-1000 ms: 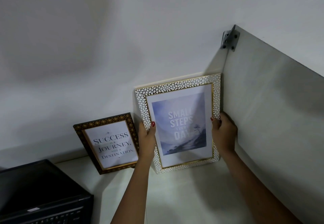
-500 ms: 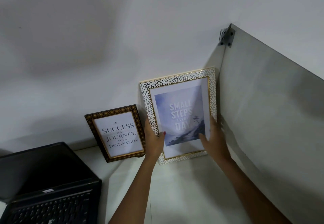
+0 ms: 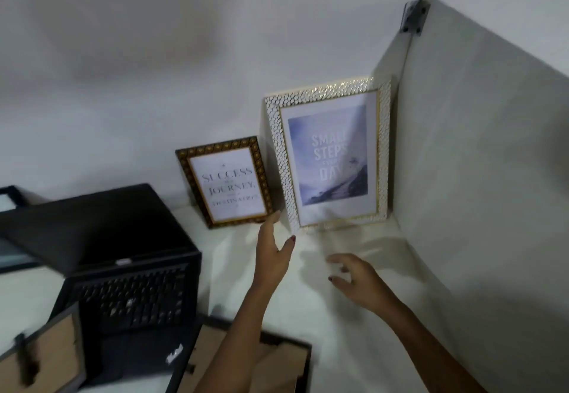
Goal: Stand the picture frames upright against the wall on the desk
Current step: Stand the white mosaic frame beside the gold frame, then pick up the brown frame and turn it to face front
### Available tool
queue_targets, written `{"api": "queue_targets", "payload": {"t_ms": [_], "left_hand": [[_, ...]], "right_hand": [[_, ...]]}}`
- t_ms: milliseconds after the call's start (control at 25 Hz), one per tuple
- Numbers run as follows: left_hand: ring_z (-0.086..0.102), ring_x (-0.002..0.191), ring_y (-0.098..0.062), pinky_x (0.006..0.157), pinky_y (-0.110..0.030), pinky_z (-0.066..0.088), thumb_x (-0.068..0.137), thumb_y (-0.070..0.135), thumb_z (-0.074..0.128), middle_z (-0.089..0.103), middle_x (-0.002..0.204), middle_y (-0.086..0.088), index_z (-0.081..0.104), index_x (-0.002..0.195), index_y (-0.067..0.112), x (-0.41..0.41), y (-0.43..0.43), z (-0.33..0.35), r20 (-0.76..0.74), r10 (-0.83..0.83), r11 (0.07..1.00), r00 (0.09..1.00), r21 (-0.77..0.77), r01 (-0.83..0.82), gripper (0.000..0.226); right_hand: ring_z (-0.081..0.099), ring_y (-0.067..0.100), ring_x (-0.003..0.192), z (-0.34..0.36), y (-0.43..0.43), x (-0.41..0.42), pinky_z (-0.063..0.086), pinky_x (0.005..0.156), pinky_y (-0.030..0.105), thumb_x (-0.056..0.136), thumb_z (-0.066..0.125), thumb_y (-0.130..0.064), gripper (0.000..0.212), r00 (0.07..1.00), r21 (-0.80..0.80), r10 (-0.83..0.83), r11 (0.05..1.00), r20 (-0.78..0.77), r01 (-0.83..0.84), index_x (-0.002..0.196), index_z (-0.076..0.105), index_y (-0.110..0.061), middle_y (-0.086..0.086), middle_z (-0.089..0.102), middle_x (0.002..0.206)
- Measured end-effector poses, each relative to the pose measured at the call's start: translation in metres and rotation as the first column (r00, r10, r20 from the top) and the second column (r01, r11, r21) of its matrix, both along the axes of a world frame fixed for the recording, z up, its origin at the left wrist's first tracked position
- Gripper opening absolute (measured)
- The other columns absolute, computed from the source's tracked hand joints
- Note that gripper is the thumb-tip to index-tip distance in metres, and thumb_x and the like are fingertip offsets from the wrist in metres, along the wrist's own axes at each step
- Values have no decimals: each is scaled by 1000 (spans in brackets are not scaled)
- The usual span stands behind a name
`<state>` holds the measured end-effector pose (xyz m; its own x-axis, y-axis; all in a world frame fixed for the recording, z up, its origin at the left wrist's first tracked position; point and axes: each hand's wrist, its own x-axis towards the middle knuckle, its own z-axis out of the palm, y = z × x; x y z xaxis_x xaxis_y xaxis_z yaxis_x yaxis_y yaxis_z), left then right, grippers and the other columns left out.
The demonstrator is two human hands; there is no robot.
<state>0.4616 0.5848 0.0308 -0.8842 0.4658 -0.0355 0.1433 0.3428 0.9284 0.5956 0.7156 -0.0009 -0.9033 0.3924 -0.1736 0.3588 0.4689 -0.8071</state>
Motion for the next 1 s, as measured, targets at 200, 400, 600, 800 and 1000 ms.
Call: {"api": "queue_targets", "payload": {"t_ms": [200,400,600,800,1000], "left_hand": [[44,124,-27,102,-29,34,81,6,61,47,133,-13,47,126,10,30,-113,-43,33,146,931,989,-342,-126,48],[53,107,-37,92,-48,45,83,16,52,51,118,-17,50,114,9,58,-201,-43,-30,459,760,888,-504,-410,32],[47,117,-39,102,-48,32,85,42,50,48,128,-20,29,128,15,74,-238,-49,209,541,621,815,-752,-219,55],[54,103,-32,87,-34,41,89,27,54,58,114,-18,52,121,5,47,-249,-36,430,314,806,846,-592,1,39],[59,82,-22,68,-29,46,92,17,49,64,85,-6,60,109,0,28,-248,-11,488,261,936,833,-338,-96,27]], "right_hand": [[52,0,90,-37,-78,63,43,83,17,76,66,-23,49,931,-114,279,959,235,-259,118,42,-33,0,50,114],[52,11,83,-41,-132,78,44,71,21,66,68,-36,74,940,-95,210,977,267,-191,129,27,-31,2,44,113],[51,22,103,-46,-146,66,40,68,17,63,75,-30,66,966,-184,31,983,258,18,118,40,-26,6,48,107],[53,16,85,-42,-137,57,36,54,9,66,75,-17,50,955,-215,0,974,298,67,107,47,-12,2,55,93],[60,24,91,-21,-137,54,42,63,21,72,71,-13,52,966,-286,-140,937,219,201,117,44,-16,4,57,96]]}}
